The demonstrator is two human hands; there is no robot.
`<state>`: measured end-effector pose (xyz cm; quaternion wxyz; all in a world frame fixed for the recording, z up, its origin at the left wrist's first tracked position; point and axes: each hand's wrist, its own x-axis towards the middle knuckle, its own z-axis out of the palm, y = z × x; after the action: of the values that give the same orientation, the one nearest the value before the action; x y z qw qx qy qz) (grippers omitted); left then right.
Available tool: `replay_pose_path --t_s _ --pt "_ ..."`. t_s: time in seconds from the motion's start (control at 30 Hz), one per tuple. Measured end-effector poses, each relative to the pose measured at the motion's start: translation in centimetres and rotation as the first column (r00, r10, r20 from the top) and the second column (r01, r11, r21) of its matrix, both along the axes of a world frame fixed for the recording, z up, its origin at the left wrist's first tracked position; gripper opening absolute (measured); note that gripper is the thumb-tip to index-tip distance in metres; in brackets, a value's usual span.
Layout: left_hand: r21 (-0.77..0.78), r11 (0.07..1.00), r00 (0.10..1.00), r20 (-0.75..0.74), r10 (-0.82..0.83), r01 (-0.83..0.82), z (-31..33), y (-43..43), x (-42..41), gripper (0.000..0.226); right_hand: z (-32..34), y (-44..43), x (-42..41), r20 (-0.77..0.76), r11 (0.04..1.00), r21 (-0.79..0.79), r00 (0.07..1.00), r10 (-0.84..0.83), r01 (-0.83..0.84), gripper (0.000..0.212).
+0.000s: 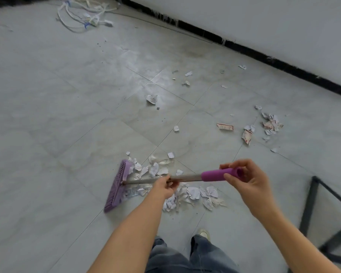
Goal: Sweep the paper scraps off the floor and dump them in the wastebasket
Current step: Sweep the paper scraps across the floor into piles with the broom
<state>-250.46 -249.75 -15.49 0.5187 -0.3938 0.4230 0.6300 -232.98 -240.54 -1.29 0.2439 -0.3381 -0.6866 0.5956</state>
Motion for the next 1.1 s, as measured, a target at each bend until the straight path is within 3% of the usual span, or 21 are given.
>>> replay_pose_path --t_s 0.07,0.13,0.23,0.37,0.6,0.9,1.0,1.1 --pt "0.064 0.998 1.000 0.025 0.016 -0.017 1.3 4.0 2.8 0.025 1.9 3.2 2.2 -0.078 0.998 0.054 0.997 -0.018 0.022 0.033" --pt "0.122 0.992 0.999 0.037 0.030 -0.034 2.9 7.6 5.2 0.025 4.1 5.9 4.4 -0.151 0.993 0.115 0.988 0.011 0.007 0.017" --pt "0.188 0.982 0.999 0.044 -0.002 -0.006 4.6 11.5 7.6 0.024 6.5 8.8 7.2 -0.204 0.983 0.174 0.974 0.097 -0.062 0.033" --pt "0.238 0.970 0.999 -0.007 -0.046 0.046 6.1 13.8 9.2 0.025 8.7 10.9 9.4 -0.262 0.949 0.260 0.933 0.246 -0.177 0.025" --pt "0.182 0.982 0.997 -0.062 0.055 -0.043 6.4 11.5 9.9 0.022 7.5 12.6 10.8 -0.415 0.950 0.182 0.856 0.308 -0.253 0.019" --pt "-0.068 0.987 0.988 -0.053 0.144 -0.148 2.4 5.2 10.8 0.025 2.1 11.0 8.2 -0.320 0.945 0.010 0.895 0.311 -0.325 0.022" --pt "-0.035 0.983 0.984 -0.027 0.179 -0.180 1.5 5.9 12.7 0.023 2.0 11.9 8.1 -0.263 0.945 0.013 0.911 0.318 -0.326 0.035" --pt "0.086 0.976 0.980 -0.005 0.201 -0.200 1.6 8.8 14.7 0.019 3.8 14.0 8.4 -0.277 0.957 0.058 0.917 0.288 -0.283 0.033"
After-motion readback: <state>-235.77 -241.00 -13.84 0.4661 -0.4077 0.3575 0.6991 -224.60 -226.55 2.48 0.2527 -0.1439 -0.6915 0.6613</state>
